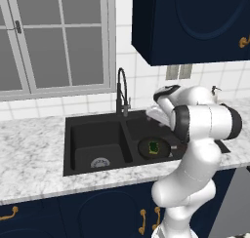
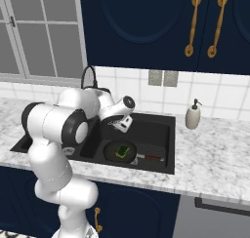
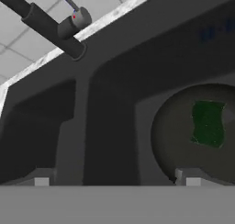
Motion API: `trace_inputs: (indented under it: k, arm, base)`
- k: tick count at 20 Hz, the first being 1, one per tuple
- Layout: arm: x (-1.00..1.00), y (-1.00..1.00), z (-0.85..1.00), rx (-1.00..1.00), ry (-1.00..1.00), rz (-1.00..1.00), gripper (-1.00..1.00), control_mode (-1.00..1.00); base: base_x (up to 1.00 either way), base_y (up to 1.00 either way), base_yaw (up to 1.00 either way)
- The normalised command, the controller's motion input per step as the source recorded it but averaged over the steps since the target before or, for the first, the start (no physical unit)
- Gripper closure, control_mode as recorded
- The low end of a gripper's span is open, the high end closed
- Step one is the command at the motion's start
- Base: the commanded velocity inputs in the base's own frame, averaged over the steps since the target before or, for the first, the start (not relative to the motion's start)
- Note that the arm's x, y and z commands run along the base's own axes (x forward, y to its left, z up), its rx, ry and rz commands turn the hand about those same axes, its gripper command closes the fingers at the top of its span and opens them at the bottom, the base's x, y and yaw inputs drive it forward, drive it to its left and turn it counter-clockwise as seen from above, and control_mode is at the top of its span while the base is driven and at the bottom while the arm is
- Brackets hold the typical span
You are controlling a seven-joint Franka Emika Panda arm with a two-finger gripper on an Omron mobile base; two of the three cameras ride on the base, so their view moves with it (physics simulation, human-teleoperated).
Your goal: Pick the pan and sponge and place them into the sink. Then turn on the water.
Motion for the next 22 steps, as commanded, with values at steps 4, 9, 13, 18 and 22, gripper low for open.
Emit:
trace_inputs:
  k: [4, 9, 13, 18, 22]
  arm:
    - [0.00, 0.17, 0.24, 0.24, -0.16, 0.00, -1.00, -1.00]
    - [0.05, 0.17, 0.25, 0.19, -0.06, 0.00, -1.00, -1.00]
    - [0.06, 0.06, 0.00, 0.01, 0.02, 0.00, -1.00, -1.00]
    - [0.01, 0.00, 0.02, 0.01, -0.01, 0.00, -1.00, -1.00]
    - [0.08, 0.02, 0.21, 0.07, 0.00, 0.00, -1.00, -1.00]
  base:
    - [0.00, 0.00, 0.00]
    - [0.00, 0.00, 0.00]
    - [0.00, 0.00, 0.00]
    - [0.00, 0.00, 0.00]
    - [0.00, 0.00, 0.00]
